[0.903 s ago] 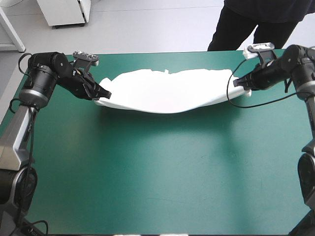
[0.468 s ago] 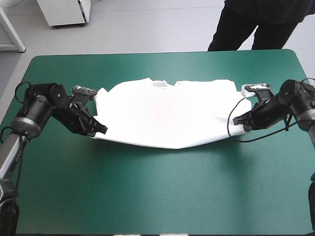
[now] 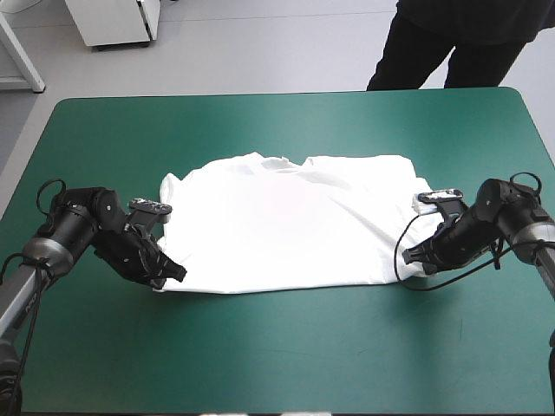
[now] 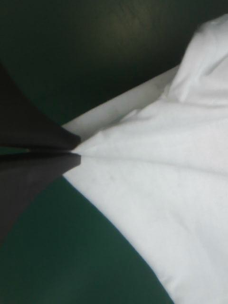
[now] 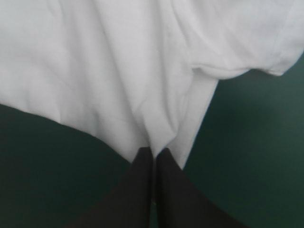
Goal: Fold the cloth
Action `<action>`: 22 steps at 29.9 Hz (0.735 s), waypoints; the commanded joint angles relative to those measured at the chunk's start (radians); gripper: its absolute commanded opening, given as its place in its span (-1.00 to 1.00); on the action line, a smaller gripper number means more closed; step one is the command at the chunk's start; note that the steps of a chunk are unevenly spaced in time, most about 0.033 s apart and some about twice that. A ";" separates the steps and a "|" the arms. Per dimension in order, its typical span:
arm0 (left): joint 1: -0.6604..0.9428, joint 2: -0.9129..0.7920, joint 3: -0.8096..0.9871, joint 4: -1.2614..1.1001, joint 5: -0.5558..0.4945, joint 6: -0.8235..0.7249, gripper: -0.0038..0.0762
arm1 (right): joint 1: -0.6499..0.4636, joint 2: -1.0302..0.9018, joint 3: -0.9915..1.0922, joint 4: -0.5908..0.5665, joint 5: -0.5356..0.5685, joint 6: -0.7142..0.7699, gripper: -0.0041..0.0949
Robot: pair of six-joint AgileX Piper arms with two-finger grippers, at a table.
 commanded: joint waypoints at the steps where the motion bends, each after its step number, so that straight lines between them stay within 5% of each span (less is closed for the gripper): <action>1: 0.000 -0.039 -0.008 -0.018 0.030 -0.001 -0.96 | 0.003 -0.041 0.008 -0.019 -0.004 -0.014 -0.95; 9: 0.000 -0.047 -0.008 0.010 0.043 0.001 -0.88 | 0.003 -0.064 0.008 -0.120 0.002 0.041 -0.91; 18: 0.000 -0.115 -0.008 0.032 0.069 -0.001 -0.26 | 0.003 -0.133 0.008 -0.118 0.006 0.054 -0.31; 22: 0.000 -0.191 -0.037 0.048 0.057 -0.010 -0.20 | 0.003 -0.187 -0.009 -0.118 0.006 0.067 -0.15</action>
